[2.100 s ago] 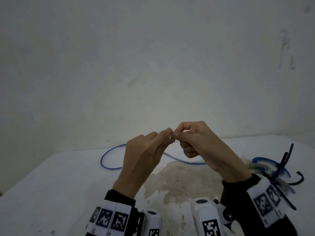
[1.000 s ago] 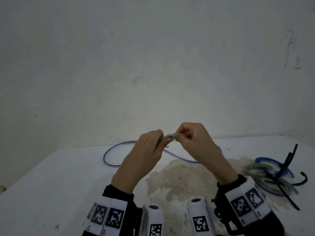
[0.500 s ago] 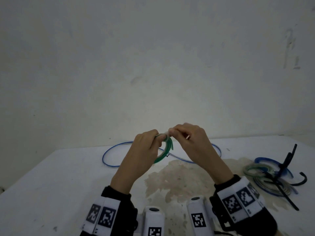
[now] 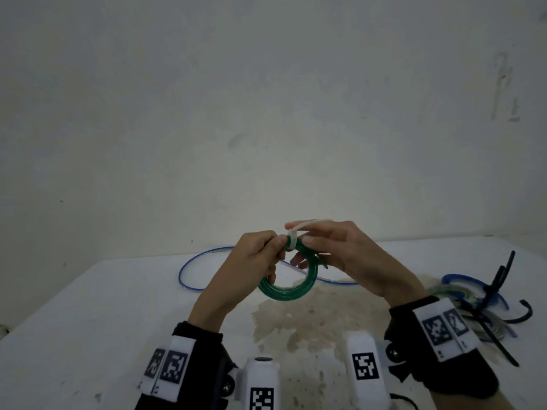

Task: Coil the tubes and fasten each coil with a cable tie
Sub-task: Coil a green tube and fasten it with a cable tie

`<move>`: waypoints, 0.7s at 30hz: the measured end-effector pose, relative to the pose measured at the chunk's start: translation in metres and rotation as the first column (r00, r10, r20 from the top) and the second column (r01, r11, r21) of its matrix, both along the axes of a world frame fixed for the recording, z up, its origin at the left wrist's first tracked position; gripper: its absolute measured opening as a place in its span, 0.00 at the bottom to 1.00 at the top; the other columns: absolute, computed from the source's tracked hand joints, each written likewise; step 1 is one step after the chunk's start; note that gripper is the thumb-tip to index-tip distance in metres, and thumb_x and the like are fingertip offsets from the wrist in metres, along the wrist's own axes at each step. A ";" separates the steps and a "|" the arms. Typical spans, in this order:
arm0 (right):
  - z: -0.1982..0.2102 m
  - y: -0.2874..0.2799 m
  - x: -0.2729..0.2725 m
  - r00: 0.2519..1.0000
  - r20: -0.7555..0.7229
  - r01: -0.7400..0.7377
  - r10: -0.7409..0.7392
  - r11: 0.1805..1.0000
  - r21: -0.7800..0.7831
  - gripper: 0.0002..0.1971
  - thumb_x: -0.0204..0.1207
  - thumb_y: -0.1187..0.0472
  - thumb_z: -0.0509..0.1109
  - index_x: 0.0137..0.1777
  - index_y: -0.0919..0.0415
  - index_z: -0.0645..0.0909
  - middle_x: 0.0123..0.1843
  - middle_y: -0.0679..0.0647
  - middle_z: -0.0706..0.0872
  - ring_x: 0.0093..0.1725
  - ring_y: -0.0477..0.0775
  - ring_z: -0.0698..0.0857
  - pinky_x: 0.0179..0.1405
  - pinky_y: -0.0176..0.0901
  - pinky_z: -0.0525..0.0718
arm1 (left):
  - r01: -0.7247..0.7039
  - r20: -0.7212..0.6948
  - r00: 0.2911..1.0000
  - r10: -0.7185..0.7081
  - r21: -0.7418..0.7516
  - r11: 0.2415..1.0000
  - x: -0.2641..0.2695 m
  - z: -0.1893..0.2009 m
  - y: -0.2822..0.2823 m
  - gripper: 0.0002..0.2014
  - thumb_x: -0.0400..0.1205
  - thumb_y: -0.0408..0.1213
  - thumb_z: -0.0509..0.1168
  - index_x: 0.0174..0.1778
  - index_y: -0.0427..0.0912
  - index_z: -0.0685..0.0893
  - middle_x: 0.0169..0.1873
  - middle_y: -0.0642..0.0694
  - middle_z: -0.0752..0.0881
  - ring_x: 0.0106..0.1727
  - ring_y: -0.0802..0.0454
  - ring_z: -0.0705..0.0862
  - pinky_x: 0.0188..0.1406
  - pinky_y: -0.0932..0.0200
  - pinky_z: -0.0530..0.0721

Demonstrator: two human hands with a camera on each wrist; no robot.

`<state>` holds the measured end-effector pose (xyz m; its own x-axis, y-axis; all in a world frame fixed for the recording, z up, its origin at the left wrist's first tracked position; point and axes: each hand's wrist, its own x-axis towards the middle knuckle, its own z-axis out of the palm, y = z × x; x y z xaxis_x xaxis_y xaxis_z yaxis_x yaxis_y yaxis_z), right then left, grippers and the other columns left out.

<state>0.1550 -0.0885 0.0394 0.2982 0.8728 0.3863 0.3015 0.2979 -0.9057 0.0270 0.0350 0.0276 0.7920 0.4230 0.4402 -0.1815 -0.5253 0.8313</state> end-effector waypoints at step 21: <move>-0.005 -0.006 0.010 0.908 -0.410 -0.056 0.084 0.995 0.080 0.16 0.81 0.64 0.57 0.54 0.77 0.80 0.45 0.72 0.87 0.42 0.67 0.88 0.50 0.59 0.88 | -0.039 0.189 0.981 0.052 -0.070 0.997 0.012 -0.001 -0.014 0.16 0.85 0.35 0.56 0.32 0.37 0.77 0.18 0.52 0.74 0.20 0.55 0.75 0.24 0.63 0.75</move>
<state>0.1648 -0.0941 0.0347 0.3824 0.8744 0.2985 -0.1180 0.3667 -0.9228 0.0389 0.0215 0.0263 0.6752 0.4897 0.5516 -0.3173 -0.4823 0.8165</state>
